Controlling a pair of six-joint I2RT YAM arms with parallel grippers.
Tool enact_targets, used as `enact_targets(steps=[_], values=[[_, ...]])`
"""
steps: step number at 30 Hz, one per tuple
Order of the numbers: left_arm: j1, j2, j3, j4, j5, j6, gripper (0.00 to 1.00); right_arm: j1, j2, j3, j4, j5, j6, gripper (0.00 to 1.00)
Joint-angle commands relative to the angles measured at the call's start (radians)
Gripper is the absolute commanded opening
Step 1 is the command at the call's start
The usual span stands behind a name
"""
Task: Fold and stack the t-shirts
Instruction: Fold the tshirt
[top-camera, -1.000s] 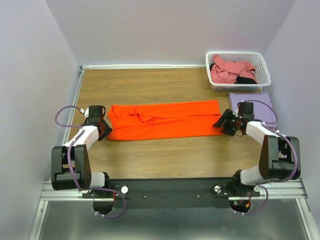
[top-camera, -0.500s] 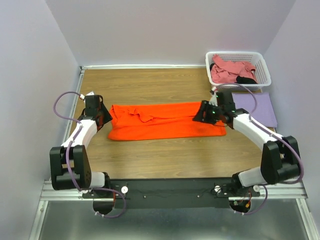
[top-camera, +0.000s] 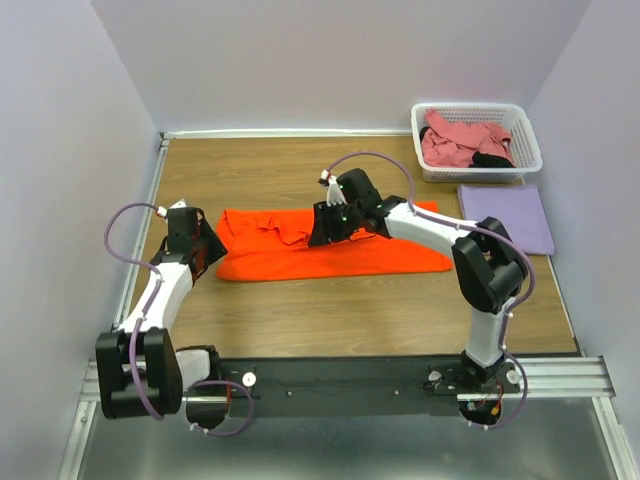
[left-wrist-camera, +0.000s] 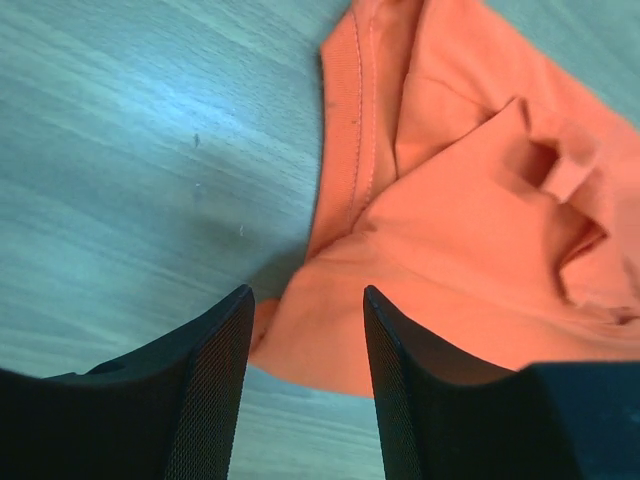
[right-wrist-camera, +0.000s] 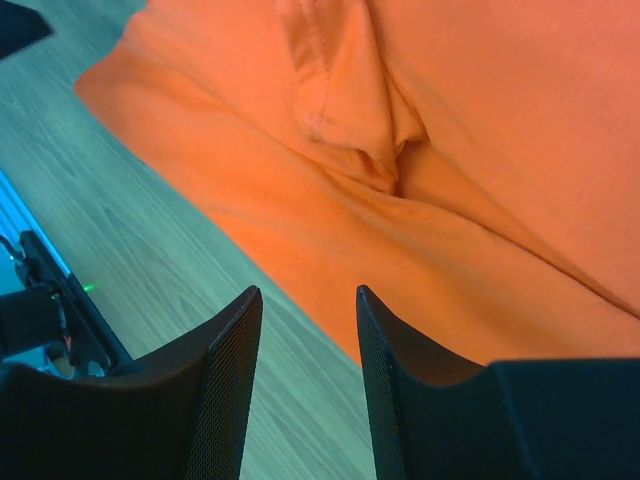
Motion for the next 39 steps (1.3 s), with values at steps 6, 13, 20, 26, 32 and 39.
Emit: enact_targets(steps=[6, 13, 20, 26, 32, 39], values=[[-0.001, -0.102, -0.026, -0.148, -0.035, -0.213, 0.59, -0.027, -0.064, -0.08, -0.034, 0.088, -0.084, 0.5], [-0.024, -0.022, -0.026, -0.189, -0.062, -0.264, 0.6, -0.179, -0.217, -0.238, -0.049, 0.146, -0.078, 0.5], [-0.031, 0.036, -0.04, -0.179, -0.085, -0.282, 0.6, -0.288, -0.272, -0.316, -0.052, 0.271, -0.084, 0.51], [-0.03, 0.107, -0.035, -0.145, -0.128, -0.281, 0.42, -0.369, -0.309, -0.393, -0.052, 0.335, -0.037, 0.5], [-0.03, 0.137, -0.038, -0.094, -0.125, -0.281, 0.16, -0.515, -0.354, -0.514, -0.049, 0.306, 0.058, 0.5], [-0.022, 0.165, -0.024, -0.085, -0.138, -0.281, 0.07, -0.656, -0.358, -0.599, -0.05, 0.283, 0.127, 0.49]])
